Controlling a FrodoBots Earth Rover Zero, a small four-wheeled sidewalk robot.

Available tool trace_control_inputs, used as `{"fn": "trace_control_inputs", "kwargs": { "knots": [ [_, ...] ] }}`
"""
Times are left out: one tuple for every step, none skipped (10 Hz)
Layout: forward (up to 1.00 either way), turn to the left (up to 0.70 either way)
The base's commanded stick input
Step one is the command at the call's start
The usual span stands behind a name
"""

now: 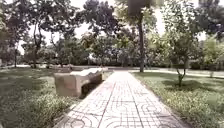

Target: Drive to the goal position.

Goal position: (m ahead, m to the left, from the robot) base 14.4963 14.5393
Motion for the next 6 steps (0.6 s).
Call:
{"fn": "trace_control_inputs", "kwargs": {
  "knots": [
    [1.00, 0.00],
    [1.00, 0.00],
    [1.00, 0.00],
    [1.00, 0.00],
    [1.00, 0.00],
    [1.00, 0.00]
  ]
}}
